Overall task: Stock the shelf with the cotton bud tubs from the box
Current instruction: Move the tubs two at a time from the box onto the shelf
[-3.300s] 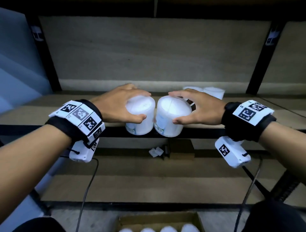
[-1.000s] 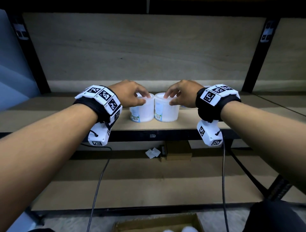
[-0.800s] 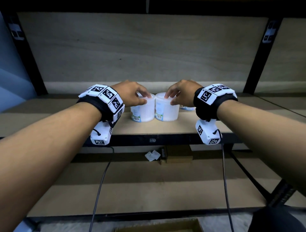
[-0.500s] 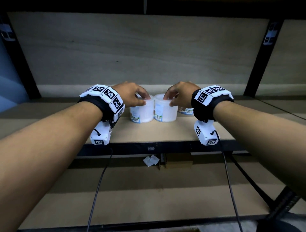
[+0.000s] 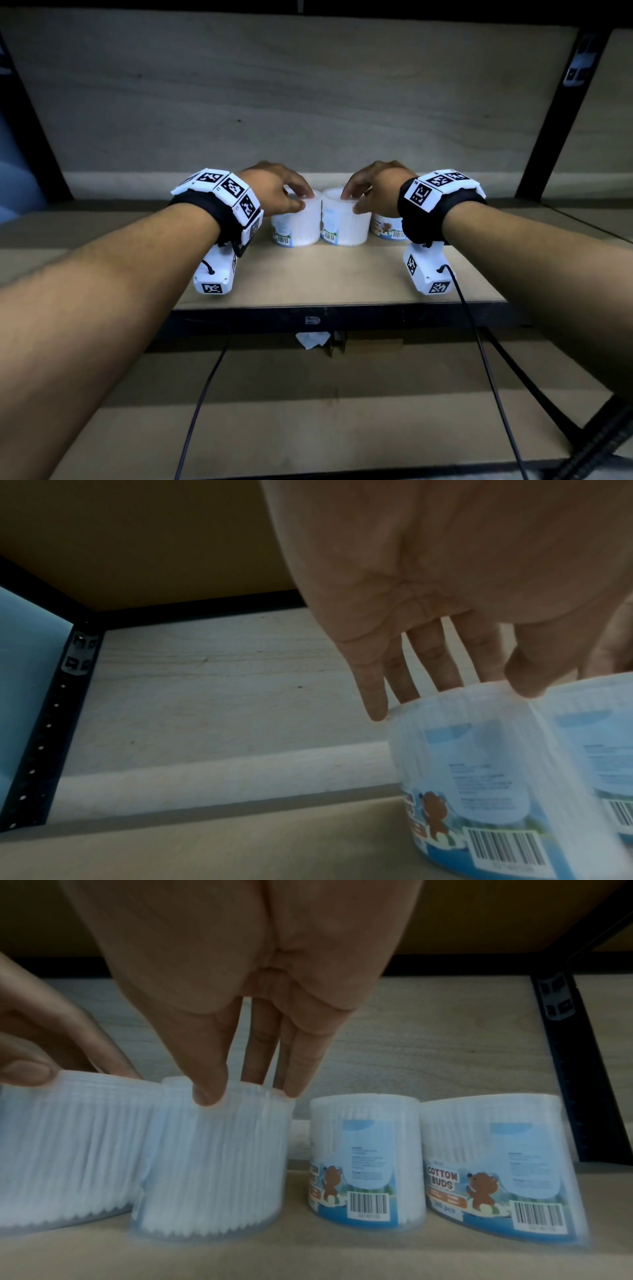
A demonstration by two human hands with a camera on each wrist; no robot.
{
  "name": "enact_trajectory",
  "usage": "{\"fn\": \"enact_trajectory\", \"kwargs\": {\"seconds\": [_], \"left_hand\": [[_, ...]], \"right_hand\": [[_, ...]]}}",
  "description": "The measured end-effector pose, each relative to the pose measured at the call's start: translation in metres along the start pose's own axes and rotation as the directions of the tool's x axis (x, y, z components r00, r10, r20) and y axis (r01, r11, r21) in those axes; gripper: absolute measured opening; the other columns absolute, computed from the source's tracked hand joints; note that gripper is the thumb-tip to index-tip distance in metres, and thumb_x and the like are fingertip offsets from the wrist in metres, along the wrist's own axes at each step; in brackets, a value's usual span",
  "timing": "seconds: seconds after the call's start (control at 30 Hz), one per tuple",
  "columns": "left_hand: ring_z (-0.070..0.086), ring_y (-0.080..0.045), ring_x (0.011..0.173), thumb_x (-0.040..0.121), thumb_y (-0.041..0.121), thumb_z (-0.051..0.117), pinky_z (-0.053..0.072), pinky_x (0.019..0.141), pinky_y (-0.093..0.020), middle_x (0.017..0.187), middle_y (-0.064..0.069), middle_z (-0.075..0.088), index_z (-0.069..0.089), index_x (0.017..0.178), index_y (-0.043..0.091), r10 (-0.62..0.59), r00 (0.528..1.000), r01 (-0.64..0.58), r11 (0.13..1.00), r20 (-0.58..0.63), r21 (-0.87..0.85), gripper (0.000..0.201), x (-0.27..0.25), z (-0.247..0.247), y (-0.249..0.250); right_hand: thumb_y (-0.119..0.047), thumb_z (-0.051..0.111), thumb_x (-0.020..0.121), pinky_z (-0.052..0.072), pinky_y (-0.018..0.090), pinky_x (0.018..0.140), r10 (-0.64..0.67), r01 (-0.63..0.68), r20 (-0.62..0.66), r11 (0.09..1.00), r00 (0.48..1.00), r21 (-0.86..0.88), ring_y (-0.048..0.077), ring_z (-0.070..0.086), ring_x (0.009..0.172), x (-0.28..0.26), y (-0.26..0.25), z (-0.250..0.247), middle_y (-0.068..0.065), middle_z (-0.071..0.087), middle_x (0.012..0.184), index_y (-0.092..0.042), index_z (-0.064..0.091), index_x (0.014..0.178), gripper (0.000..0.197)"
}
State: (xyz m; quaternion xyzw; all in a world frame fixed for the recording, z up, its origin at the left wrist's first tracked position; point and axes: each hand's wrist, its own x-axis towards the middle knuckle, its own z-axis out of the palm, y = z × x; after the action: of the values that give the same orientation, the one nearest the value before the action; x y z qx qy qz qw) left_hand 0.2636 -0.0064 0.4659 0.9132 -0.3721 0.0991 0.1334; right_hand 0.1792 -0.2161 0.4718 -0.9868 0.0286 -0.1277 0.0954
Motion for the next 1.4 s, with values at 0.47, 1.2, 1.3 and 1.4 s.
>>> {"fn": "enact_trajectory", "kwargs": {"seconds": [0.47, 1.2, 1.3, 1.4], "left_hand": [[0.059, -0.007, 0.097, 0.09, 0.031, 0.064, 0.037, 0.091, -0.016, 0.122, 0.013, 0.066, 0.068, 0.12, 0.035, 0.008, 1.0, -0.007, 0.999, 0.012, -0.031, 0.03, 0.019, 0.008, -0.008], [0.053, -0.016, 0.123, 0.09, 0.044, 0.06, 0.04, 0.103, -0.027, 0.142, 0.009, 0.052, 0.056, 0.132, 0.04, -0.003, 1.0, 0.003, 0.999, 0.004, 0.046, 0.042, -0.001, 0.005, 0.012], [0.057, -0.013, 0.119, 0.09, 0.049, 0.058, 0.045, 0.102, -0.032, 0.132, 0.013, 0.06, 0.059, 0.128, 0.037, 0.04, 0.999, -0.04, 0.999, -0.005, 0.006, 0.04, -0.012, -0.001, 0.026], [0.061, -0.013, 0.113, 0.092, 0.051, 0.056, 0.045, 0.097, -0.028, 0.126, 0.012, 0.064, 0.061, 0.127, 0.032, 0.094, 0.995, -0.094, 0.995, -0.018, -0.014, 0.04, -0.027, -0.007, 0.047]], "right_hand": [[-0.019, 0.07, 0.087, 0.041, 0.019, 0.091, 0.004, -0.004, 0.004, 1.0, 1.0, -0.002, 0.013, 0.058, 0.114, 0.011, 0.005, 0.003, -0.005, 0.065, 0.124, -0.029, 0.069, 0.117, 0.031], [-0.019, 0.068, 0.087, 0.047, 0.027, 0.094, -0.031, 0.031, -0.003, 0.997, 1.0, -0.064, 0.018, 0.059, 0.11, -0.015, 0.014, -0.007, -0.002, 0.062, 0.125, -0.03, 0.063, 0.123, 0.038], [-0.025, 0.071, 0.085, 0.046, 0.025, 0.088, -0.019, 0.019, -0.01, 0.998, 1.0, -0.054, 0.017, 0.061, 0.105, -0.031, 0.013, -0.015, -0.005, 0.065, 0.12, -0.032, 0.064, 0.121, 0.037], [-0.027, 0.071, 0.085, 0.043, 0.023, 0.082, -0.026, 0.025, -0.018, 0.998, 1.0, -0.055, 0.016, 0.062, 0.102, -0.053, 0.008, -0.022, -0.007, 0.067, 0.116, -0.031, 0.065, 0.119, 0.035]]}}
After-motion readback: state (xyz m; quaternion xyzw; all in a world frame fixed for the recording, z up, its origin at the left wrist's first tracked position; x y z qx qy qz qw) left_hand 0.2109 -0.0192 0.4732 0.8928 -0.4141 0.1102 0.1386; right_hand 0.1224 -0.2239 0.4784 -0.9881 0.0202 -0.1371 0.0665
